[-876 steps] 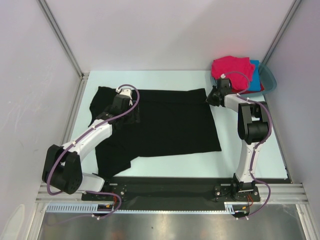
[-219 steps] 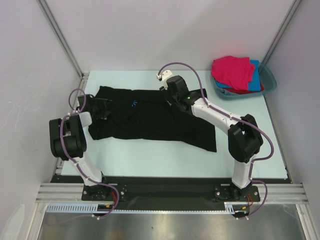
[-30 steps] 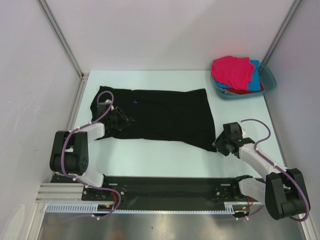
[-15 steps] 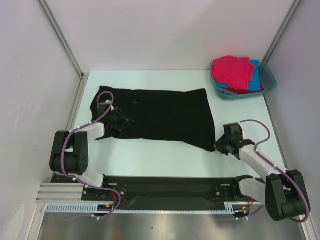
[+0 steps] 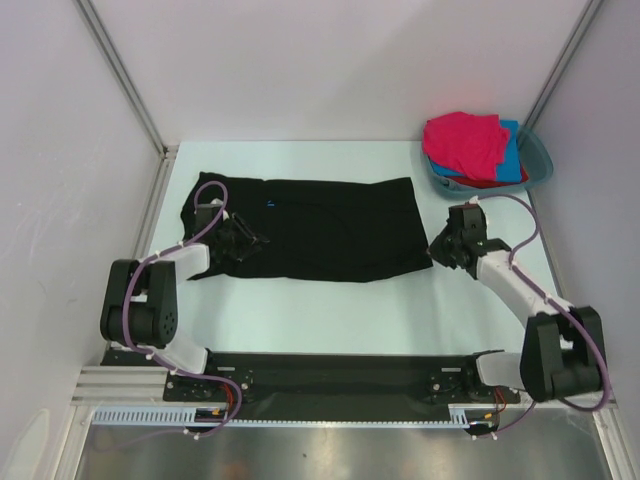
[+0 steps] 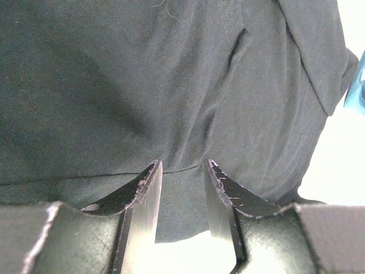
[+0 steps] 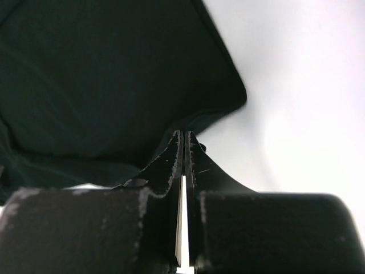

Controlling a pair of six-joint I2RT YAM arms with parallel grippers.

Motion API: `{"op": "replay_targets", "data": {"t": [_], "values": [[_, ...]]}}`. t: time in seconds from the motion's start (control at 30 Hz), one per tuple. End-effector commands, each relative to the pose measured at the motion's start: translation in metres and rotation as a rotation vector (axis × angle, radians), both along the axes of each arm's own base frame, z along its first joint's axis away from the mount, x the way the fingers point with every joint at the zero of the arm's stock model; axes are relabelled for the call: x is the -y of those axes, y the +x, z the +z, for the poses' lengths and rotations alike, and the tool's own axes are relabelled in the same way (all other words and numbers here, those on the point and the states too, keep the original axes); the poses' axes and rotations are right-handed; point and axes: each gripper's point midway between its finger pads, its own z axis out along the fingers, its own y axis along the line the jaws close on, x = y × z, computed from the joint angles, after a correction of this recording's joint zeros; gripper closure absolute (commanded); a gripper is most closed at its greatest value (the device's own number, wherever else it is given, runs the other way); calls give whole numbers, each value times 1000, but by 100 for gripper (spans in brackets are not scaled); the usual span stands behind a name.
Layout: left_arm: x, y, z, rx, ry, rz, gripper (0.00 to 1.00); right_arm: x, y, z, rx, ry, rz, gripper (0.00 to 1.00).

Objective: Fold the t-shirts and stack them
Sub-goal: Fold the tshirt

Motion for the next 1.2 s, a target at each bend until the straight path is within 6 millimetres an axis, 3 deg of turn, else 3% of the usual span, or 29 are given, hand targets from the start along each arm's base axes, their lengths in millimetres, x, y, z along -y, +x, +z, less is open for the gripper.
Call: {"op": "replay_targets", "data": {"t": [0.0,0.17,0.33,0.43,0.6,0.73,0.77,0.83,0.93,0.97,1.1,1.17], "values": [[1,12,11,45,22,-22,59,1,32,6,34,-8,17,100],[-2,13,8,32,39,-18,59,5,68,7,60,2,-4,100],[-4,15,5,21,52,-11,59,13,87,1,49,3,-15,100],[-7,14,3,13,69,2,59,21,93,2,56,-9,-25,100],[-24,10,-5,-18,128,63,60,51,96,-1,49,-50,-96,100],[-40,8,-13,-50,158,114,61,46,96,-12,19,-16,-54,100],[-47,7,-15,-57,171,136,62,55,98,-13,17,-12,-68,100],[-53,5,-17,-69,182,158,62,53,100,-22,-1,-1,-54,100],[-61,4,-18,-83,207,184,62,46,105,-29,-17,24,-18,78],[-75,6,-18,-85,216,223,63,46,104,-32,-26,24,-12,70],[-90,11,-14,-76,258,258,63,48,104,-21,-1,-5,-2,61],[-92,14,-14,-81,262,262,62,51,101,-5,32,-35,-2,59]]}}
